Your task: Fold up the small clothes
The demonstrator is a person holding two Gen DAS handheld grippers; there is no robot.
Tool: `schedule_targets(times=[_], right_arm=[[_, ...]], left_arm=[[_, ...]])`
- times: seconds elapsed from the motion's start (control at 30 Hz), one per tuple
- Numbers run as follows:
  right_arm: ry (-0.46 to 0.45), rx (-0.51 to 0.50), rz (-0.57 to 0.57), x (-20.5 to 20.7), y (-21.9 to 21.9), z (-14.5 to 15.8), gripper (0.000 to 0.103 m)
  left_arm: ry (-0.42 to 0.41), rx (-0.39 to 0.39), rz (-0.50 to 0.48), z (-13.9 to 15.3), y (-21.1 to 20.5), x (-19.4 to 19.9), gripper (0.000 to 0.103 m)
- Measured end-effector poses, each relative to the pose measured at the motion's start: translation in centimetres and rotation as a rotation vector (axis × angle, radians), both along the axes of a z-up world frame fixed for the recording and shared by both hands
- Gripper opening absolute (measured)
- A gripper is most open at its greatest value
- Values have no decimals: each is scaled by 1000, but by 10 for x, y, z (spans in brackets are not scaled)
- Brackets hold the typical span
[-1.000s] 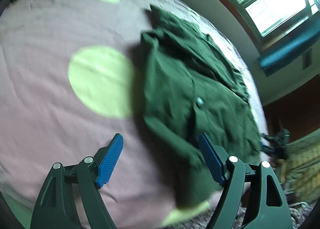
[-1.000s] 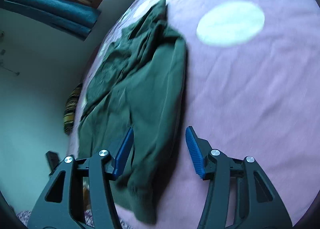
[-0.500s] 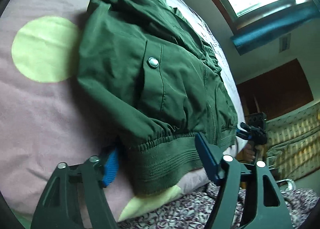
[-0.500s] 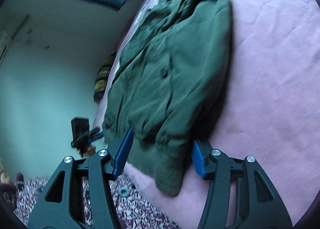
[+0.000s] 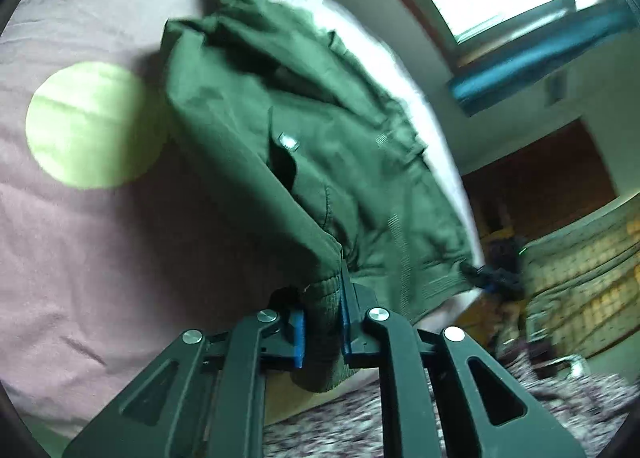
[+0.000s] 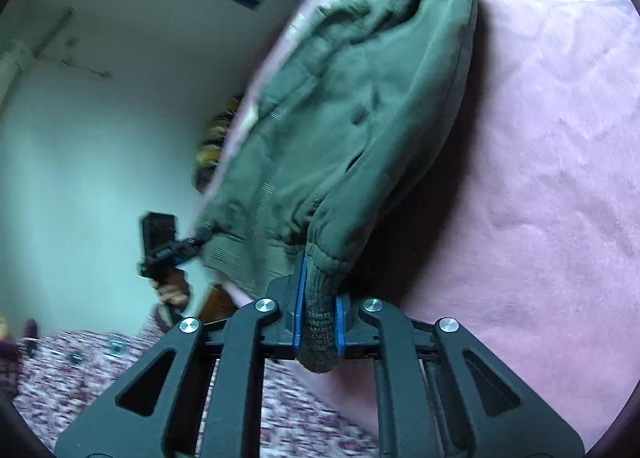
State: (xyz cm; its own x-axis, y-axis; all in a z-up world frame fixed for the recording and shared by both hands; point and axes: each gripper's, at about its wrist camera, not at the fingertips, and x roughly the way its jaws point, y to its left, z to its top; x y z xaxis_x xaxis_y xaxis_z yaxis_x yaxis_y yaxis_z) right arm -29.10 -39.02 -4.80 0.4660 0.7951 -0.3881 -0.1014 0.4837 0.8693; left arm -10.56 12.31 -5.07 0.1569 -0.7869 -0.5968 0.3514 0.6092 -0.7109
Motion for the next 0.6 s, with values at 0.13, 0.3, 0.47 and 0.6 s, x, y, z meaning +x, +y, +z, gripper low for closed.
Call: schedule_targets(times=[0.13, 0.3, 0.47, 0.6], right_arm=[[-68, 149, -41, 9, -14, 17, 10], [-105, 327, -138, 45, -39, 25, 10], [-69, 401, -219, 115, -55, 16, 10], [20, 426, -279, 180, -64, -12, 10]], left_arm=[[3, -122, 35, 21, 0, 13, 13], [3, -246, 98, 47, -6, 56, 13], [23, -291, 147, 48, -26, 129, 13], [63, -256, 173, 26, -52, 186, 13]])
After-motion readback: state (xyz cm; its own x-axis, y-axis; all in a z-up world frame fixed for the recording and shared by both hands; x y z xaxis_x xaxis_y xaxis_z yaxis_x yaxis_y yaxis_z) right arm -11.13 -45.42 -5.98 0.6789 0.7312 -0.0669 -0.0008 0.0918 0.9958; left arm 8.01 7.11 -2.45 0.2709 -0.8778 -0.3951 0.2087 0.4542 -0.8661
